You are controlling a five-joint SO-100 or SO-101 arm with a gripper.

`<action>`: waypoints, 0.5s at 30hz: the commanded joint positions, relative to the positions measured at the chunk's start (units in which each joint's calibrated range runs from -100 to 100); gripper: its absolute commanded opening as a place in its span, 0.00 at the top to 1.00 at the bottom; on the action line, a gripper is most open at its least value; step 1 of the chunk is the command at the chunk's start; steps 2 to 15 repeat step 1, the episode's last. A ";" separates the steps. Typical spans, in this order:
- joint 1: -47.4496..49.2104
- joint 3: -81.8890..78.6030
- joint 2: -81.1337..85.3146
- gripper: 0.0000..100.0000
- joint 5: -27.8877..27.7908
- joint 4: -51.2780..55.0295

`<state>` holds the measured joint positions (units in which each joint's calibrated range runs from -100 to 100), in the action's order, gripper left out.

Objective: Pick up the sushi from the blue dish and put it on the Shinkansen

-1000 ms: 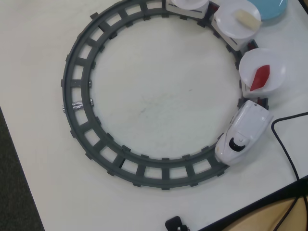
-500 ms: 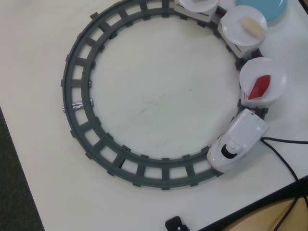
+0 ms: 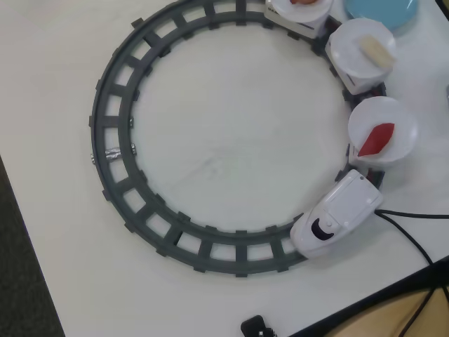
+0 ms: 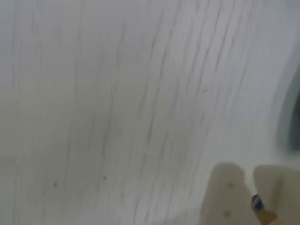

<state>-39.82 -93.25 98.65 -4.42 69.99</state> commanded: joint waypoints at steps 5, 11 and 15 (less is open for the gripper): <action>0.21 -0.11 -0.41 0.98 -0.25 0.65; 0.21 -0.11 -0.41 0.98 -0.25 0.65; 0.21 -0.11 -0.41 0.98 -0.25 0.65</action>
